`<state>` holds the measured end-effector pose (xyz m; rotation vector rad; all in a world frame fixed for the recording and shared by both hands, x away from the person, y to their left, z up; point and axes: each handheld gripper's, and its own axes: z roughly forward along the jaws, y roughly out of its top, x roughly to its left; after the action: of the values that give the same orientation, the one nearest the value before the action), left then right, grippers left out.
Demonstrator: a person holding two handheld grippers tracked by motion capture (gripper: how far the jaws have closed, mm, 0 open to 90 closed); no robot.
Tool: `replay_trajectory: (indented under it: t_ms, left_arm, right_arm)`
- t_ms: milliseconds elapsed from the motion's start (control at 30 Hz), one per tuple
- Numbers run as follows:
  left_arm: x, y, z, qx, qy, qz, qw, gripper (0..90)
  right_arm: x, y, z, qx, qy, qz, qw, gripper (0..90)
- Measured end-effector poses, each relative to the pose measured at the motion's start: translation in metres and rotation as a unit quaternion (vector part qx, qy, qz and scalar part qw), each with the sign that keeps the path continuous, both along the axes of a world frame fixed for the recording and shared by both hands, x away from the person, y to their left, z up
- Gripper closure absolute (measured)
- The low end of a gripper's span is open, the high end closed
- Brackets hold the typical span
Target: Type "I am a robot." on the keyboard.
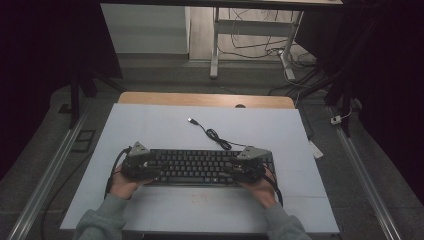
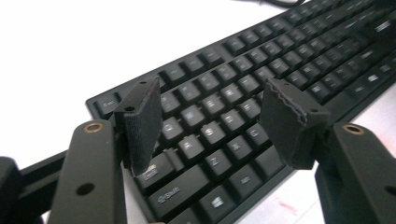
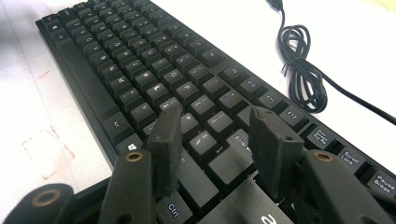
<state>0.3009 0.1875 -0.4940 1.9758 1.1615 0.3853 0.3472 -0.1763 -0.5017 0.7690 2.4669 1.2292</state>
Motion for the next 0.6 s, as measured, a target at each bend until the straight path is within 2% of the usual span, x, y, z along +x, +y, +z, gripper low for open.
replay_trajectory:
  t_ms: [167,400,600]
  left_arm:
    - [-0.003,-0.006,0.004,0.001,-0.007,-0.009,0.9999,40.2]
    - [-0.007,-0.018,0.006,-0.001,-0.006,-0.032,0.9995,41.9]
    - [-0.011,-0.029,0.005,0.000,-0.003,-0.054,0.9986,48.2]
  right_arm:
    - [0.000,0.000,0.000,0.000,0.000,0.000,1.0000,54.7]
    - [0.000,0.001,-0.001,0.001,0.001,0.001,1.0000,54.4]
    - [0.000,0.001,0.000,-0.003,0.001,0.001,1.0000,54.3]
